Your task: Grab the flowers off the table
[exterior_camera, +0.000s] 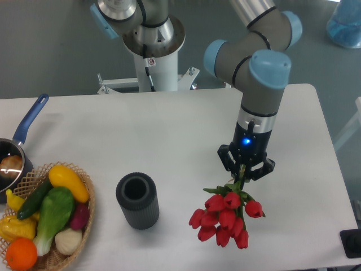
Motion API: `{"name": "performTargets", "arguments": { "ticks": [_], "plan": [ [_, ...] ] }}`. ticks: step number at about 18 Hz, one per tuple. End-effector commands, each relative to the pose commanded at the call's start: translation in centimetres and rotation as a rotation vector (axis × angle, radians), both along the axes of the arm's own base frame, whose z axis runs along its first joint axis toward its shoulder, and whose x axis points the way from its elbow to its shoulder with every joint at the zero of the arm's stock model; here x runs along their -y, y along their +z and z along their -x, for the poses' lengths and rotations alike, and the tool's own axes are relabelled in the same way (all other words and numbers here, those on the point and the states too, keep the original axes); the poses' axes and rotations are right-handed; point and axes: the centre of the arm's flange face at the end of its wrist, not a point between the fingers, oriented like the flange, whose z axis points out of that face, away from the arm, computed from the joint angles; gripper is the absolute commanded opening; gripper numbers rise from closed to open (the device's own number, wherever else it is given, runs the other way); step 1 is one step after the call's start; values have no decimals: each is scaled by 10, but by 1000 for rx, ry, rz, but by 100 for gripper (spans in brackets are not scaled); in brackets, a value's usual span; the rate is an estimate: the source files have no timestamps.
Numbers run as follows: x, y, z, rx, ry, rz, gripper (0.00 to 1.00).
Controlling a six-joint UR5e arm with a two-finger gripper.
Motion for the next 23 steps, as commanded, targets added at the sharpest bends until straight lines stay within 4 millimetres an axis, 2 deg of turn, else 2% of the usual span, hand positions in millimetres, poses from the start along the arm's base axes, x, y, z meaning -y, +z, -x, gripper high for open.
{"name": "performTargets", "arguments": {
  "ticks": [3,10,23],
  "plan": [
    [-6,25,-11,3,28,-42,18],
    [2,40,-10,-1,48,-64,18],
    [5,43,-9,1,48,-75,18]
  ]
}}
